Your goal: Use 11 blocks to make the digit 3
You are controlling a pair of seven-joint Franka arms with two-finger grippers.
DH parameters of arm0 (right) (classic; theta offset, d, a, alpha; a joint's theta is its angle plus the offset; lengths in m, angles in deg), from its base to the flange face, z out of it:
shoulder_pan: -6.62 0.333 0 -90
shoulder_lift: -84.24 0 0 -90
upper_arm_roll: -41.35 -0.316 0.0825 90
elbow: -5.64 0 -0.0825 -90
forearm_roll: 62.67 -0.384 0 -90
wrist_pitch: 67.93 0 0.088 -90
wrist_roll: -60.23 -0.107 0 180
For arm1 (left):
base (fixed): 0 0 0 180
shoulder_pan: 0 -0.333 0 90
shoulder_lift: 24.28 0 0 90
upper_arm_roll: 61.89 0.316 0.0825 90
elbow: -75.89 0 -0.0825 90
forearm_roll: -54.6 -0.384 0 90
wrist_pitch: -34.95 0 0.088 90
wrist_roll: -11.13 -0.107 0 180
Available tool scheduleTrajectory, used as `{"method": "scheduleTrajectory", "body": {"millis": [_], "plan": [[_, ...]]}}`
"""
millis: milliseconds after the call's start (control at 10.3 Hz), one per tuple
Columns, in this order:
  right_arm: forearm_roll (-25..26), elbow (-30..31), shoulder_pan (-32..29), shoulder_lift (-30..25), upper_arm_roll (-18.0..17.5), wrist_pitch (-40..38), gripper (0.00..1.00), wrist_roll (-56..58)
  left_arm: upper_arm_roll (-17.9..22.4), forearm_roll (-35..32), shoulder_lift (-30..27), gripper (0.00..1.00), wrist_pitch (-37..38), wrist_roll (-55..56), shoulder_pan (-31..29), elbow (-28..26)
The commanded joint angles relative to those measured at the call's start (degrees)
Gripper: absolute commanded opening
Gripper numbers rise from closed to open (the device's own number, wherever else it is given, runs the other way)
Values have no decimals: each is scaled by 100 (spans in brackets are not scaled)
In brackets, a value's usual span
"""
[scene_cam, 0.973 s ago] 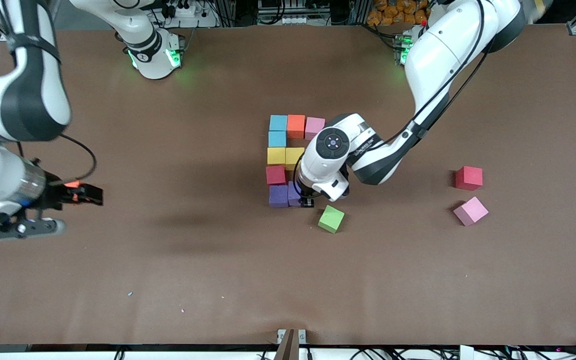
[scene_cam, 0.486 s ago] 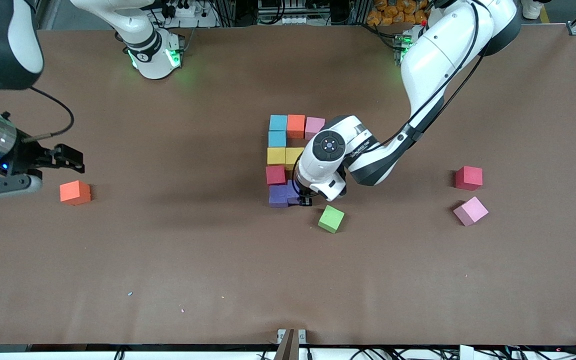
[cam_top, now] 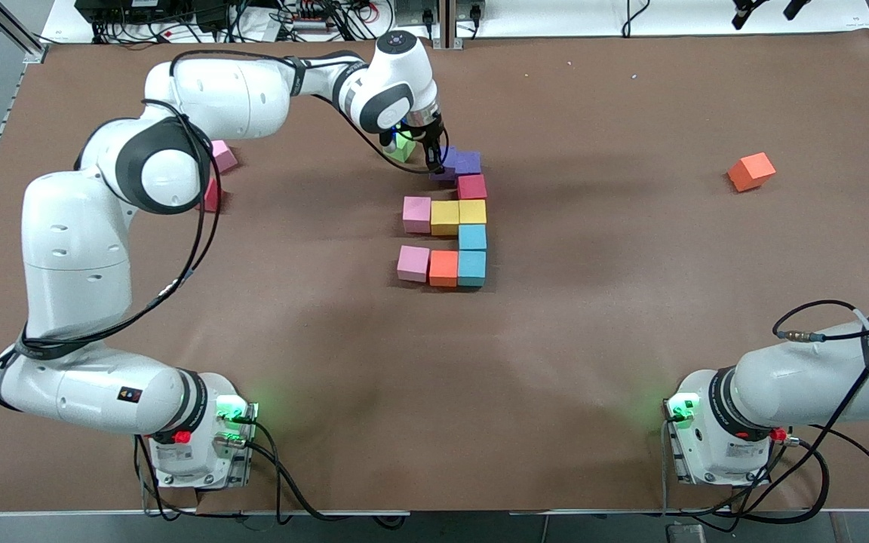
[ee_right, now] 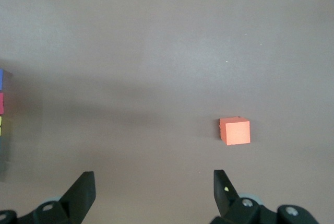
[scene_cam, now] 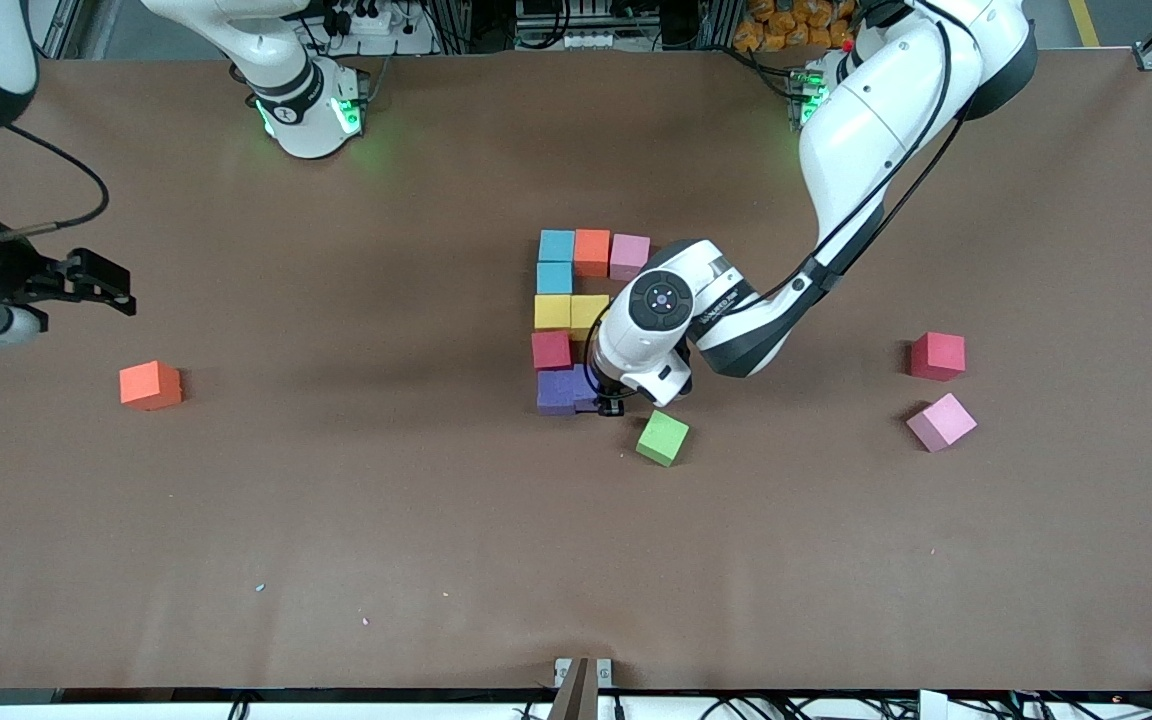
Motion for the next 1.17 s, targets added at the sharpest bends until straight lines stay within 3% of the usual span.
{"method": "scheduleTrajectory", "body": {"millis": [0, 486, 1070], "plan": [[-158, 191, -286, -391, -72, -47, 100, 84, 19, 148, 59, 4, -113, 45, 21, 67], [-326, -275, -427, -498, -72, -847, 100, -143, 19, 148, 121, 4, -157, 45, 21, 58], [-353, -328, -418, -357, -99, -628, 100, -65, 19, 139, 209, 5, -175, 36, 4, 58]]}}
